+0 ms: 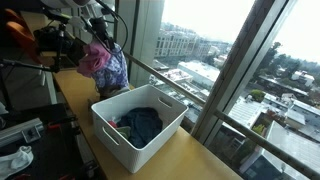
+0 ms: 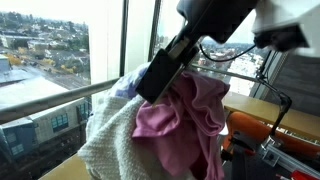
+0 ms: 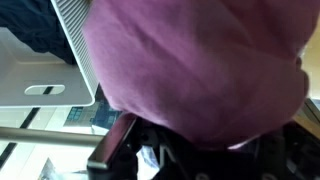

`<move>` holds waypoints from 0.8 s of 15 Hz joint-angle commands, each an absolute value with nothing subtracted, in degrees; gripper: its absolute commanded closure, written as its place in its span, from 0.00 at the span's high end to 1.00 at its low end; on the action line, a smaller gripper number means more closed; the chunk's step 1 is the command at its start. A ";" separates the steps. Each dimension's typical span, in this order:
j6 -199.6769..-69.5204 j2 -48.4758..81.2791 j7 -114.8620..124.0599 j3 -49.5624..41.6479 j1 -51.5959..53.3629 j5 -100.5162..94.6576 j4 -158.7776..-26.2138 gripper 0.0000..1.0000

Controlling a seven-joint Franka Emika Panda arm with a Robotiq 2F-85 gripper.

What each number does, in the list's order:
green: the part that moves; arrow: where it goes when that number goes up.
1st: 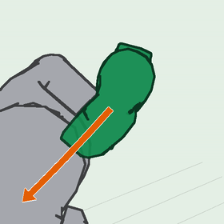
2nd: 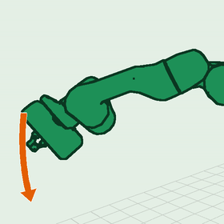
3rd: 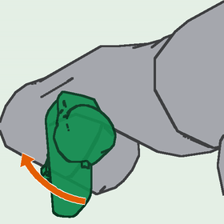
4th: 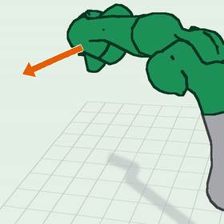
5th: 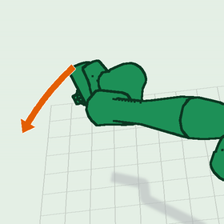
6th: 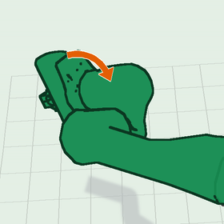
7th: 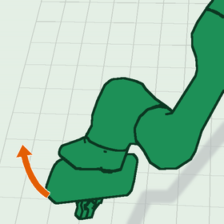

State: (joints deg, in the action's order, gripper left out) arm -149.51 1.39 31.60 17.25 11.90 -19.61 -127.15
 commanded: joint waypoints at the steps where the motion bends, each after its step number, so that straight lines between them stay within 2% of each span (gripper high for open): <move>1: -152.14 8.89 28.00 14.61 12.56 -16.38 -123.18 0.00; 12: -148.76 31.16 9.55 11.84 11.60 -0.44 -102.70 0.00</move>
State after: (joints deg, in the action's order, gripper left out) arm -151.66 25.97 14.07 11.93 11.79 -4.00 -110.04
